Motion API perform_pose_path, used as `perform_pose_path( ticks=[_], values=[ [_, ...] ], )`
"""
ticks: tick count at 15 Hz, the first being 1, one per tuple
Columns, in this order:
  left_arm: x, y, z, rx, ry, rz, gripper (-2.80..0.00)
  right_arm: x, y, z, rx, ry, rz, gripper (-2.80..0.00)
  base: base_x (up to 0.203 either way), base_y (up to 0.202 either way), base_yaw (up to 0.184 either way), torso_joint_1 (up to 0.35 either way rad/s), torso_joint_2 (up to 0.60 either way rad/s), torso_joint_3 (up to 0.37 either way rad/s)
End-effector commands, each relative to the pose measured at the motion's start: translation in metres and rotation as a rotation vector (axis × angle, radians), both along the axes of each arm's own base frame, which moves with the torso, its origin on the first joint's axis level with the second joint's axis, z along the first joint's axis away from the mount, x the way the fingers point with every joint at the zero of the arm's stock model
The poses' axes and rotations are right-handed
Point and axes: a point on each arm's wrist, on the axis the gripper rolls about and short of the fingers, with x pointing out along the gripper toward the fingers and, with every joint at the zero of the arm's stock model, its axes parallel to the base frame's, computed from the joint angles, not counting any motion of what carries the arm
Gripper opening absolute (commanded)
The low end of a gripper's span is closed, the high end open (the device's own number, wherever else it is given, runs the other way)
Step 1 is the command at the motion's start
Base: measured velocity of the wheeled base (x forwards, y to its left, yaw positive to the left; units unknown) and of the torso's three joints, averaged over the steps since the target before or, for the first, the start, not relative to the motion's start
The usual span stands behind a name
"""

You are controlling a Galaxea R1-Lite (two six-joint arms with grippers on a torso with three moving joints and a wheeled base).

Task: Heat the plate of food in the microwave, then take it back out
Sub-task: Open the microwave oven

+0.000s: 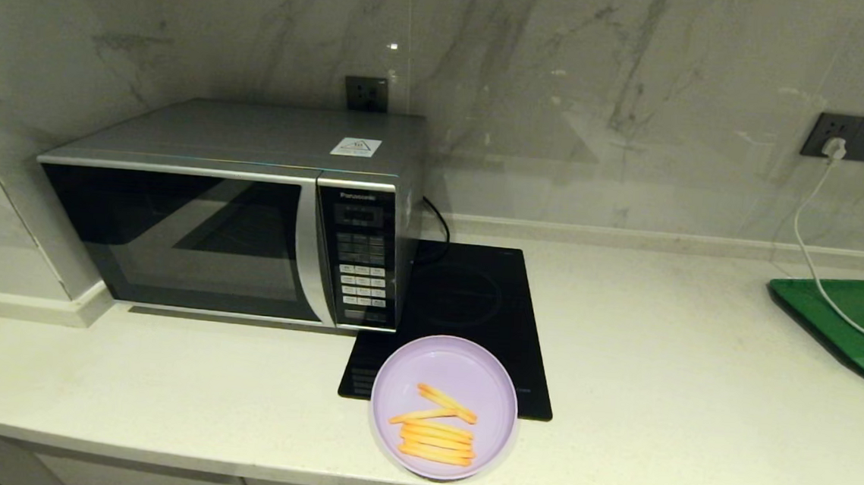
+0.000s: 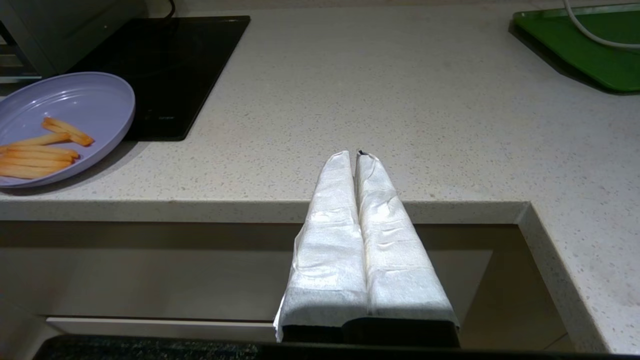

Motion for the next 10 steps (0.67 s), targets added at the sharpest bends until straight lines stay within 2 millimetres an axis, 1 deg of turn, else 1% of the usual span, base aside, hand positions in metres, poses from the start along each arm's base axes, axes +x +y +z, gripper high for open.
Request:
perform_pose_path(
  ticks=[1,2,3,4,5,6,7,8,9,10],
  values=[
    [0.007,0.0,0.059,-0.003,0.021,-0.01,-2.8,0.0,0.0,0.0,0.001,0.0,0.0,-2.8,0.0,0.0,0.0,0.0,0.0,0.0],
    [0.017,0.0,0.083,-0.012,0.053,-0.012,-2.8,0.0,0.0,0.0,0.001,0.0,0.0,-2.8,0.0,0.0,0.0,0.0,0.0,0.0],
    [0.032,0.0,0.107,-0.031,0.101,-0.016,-2.8,0.0,0.0,0.0,0.001,0.0,0.0,-2.8,0.0,0.0,0.0,0.0,0.0,0.0],
    [0.053,0.0,0.127,-0.054,0.173,-0.019,-2.8,0.0,0.0,0.0,0.001,0.0,0.0,-2.8,0.0,0.0,0.0,0.0,0.0,0.0],
    [0.075,-0.001,0.141,-0.074,0.251,-0.021,-2.8,0.0,0.0,0.0,0.001,0.0,0.0,-2.8,0.0,0.0,0.0,0.0,0.0,0.0],
    [0.102,-0.001,0.152,-0.096,0.34,-0.036,-2.8,0.0,0.0,0.0,0.001,0.0,0.0,-2.8,0.0,0.0,0.0,0.0,0.0,0.0],
    [0.129,-0.002,0.157,-0.118,0.429,-0.068,-2.8,0.0,0.0,0.0,0.001,0.0,0.0,-2.8,0.0,0.0,0.0,0.0,0.0,0.0],
    [0.153,-0.003,0.157,-0.137,0.506,-0.106,0.0,0.0,0.0,0.0,0.001,0.0,0.0,-2.8,0.0,0.0,0.0,0.0,0.0,0.0],
    [0.176,-0.005,0.156,-0.16,0.579,-0.16,0.0,0.0,0.0,0.0,0.001,0.0,0.001,-2.8,0.0,0.0,0.0,0.0,0.0,0.0],
    [0.195,-0.006,0.153,-0.195,0.639,-0.251,0.0,0.0,0.0,0.0,0.001,0.0,0.0,-2.8,0.0,0.0,0.0,0.0,0.0,0.0]
  ],
)
